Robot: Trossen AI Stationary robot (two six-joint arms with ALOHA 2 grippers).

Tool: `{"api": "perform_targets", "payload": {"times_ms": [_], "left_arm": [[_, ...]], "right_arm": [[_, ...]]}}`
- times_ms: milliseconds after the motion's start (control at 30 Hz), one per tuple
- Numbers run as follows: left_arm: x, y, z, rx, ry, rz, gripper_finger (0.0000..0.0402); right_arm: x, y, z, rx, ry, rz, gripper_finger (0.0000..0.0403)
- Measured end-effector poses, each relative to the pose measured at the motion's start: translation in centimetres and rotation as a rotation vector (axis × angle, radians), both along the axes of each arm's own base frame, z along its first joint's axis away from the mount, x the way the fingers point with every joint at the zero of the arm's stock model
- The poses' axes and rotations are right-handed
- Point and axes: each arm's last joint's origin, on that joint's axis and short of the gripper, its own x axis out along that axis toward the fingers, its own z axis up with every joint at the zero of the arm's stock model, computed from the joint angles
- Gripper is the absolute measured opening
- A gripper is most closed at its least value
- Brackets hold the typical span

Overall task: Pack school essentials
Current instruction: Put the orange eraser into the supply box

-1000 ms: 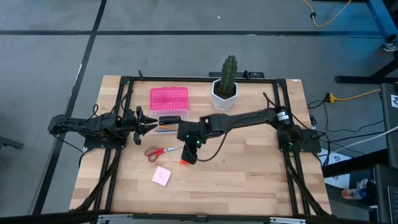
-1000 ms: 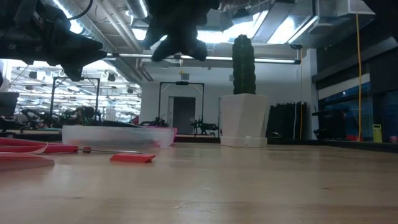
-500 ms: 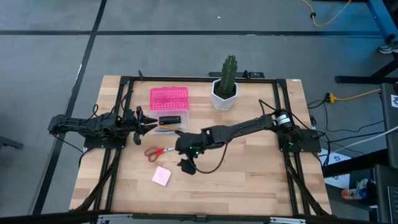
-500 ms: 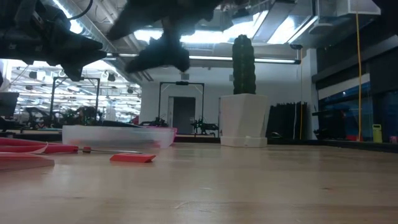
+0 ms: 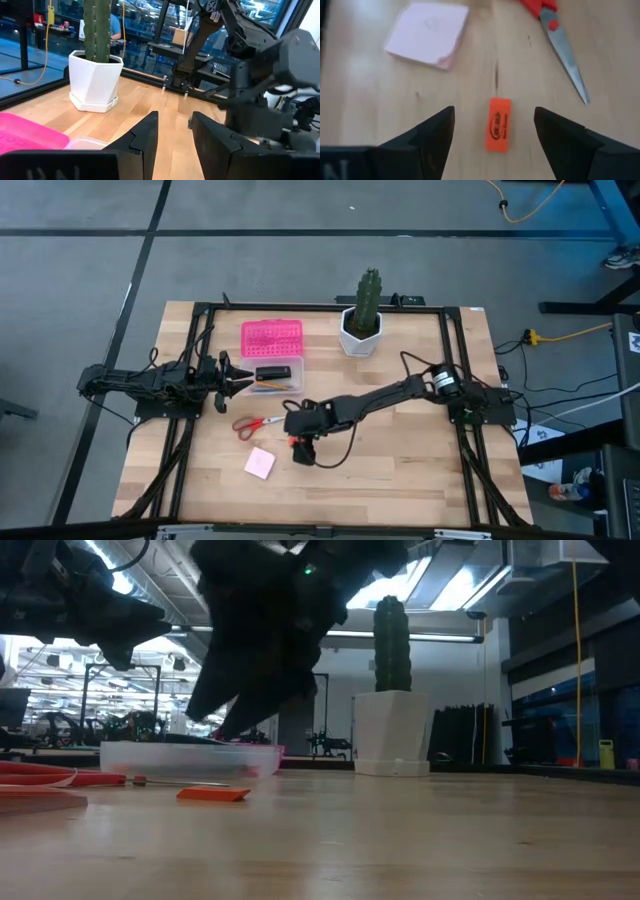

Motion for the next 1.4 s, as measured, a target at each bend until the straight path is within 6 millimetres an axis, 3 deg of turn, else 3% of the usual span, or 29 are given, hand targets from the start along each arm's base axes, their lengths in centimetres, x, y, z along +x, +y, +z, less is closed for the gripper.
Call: {"api": "perform_targets", "payload": {"times_ms": [333,667,1400], "left_arm": [[0.0,0.0,0.0,0.0,0.0,0.001,0.0114],[0.0,0.0,0.0,0.046,0.008,0.003,0.0114],[0.0,0.0,0.0,0.047,0.007,0.003,0.0114]], "right_arm": [[1.4,0.6,-2.8,-0.071,0.143,-0.02,0.0274],[1.2,1.6,-4.0,-0.138,0.169,-0.053,0.0268],[1.0,1.5,-4.6,-0.158,0.189,-0.061,0.0118]]}}
